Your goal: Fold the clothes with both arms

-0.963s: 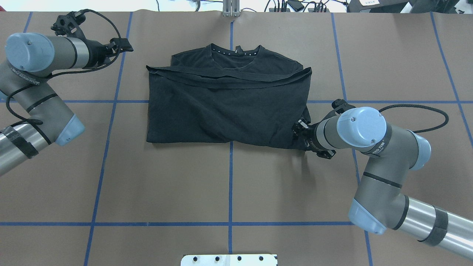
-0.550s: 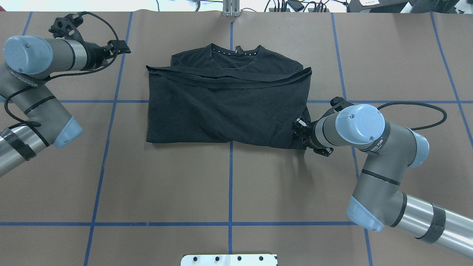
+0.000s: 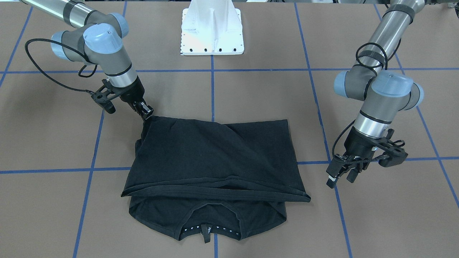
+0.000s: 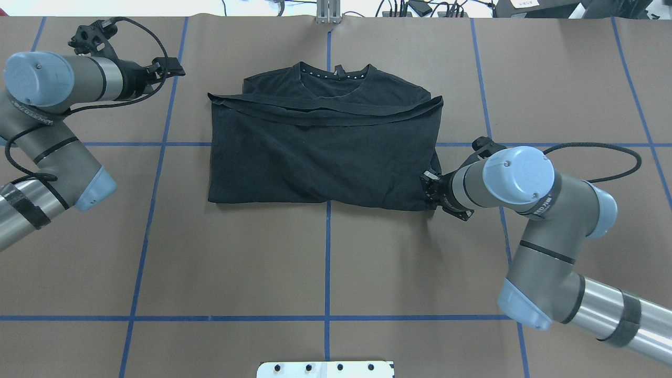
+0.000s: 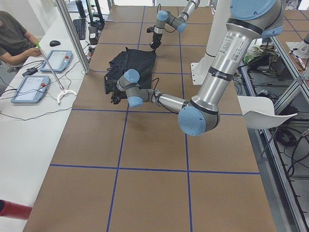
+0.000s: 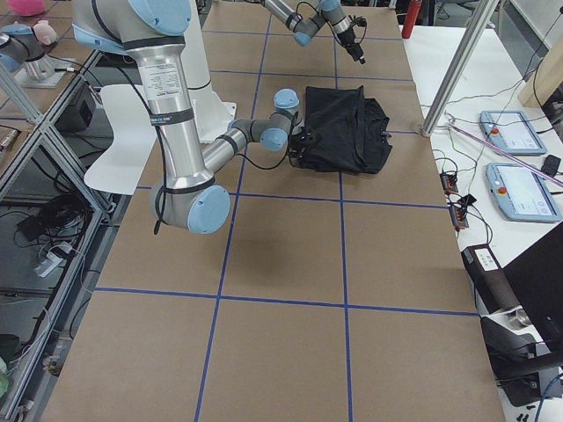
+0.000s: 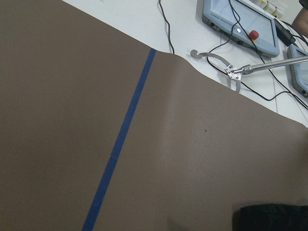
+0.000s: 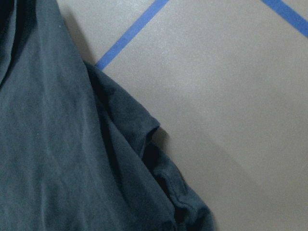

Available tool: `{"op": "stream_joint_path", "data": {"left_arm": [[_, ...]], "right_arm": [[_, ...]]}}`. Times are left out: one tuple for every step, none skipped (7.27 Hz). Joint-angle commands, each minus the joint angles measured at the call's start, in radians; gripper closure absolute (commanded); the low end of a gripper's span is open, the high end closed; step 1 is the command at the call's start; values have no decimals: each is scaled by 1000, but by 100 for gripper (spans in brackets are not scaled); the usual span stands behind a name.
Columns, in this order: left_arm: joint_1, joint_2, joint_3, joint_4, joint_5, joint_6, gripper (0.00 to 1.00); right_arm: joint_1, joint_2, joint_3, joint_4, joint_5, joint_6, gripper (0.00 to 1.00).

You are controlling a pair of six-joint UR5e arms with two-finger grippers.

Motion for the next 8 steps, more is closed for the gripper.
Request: {"op": "stream_joint_path", "data": {"left_arm": [[0, 2, -10, 1, 0, -2, 0], [0, 2, -16, 1, -2, -2, 0], [2, 2, -16, 1, -5, -3, 0], [2, 2, -23, 1, -9, -5, 0], [2, 5, -56, 2, -14, -18, 0], [5, 15, -91, 2, -40, -44, 0], [6, 15, -105, 2, -87, -52, 0], [14, 14, -137, 2, -125, -86, 0]], "right_arm": [[0, -166, 172, 0, 52, -4, 100], [-8, -190, 226, -3, 64, 17, 100], [-20, -224, 262, -5, 162, 54, 100], [-26, -270, 296, -5, 302, 55, 100], [-63, -322, 341, -3, 430, 62, 100], [-164, -331, 356, -5, 467, 141, 100], [-294, -322, 357, -5, 453, 267, 95], [-366, -322, 360, -5, 431, 305, 56]]}}
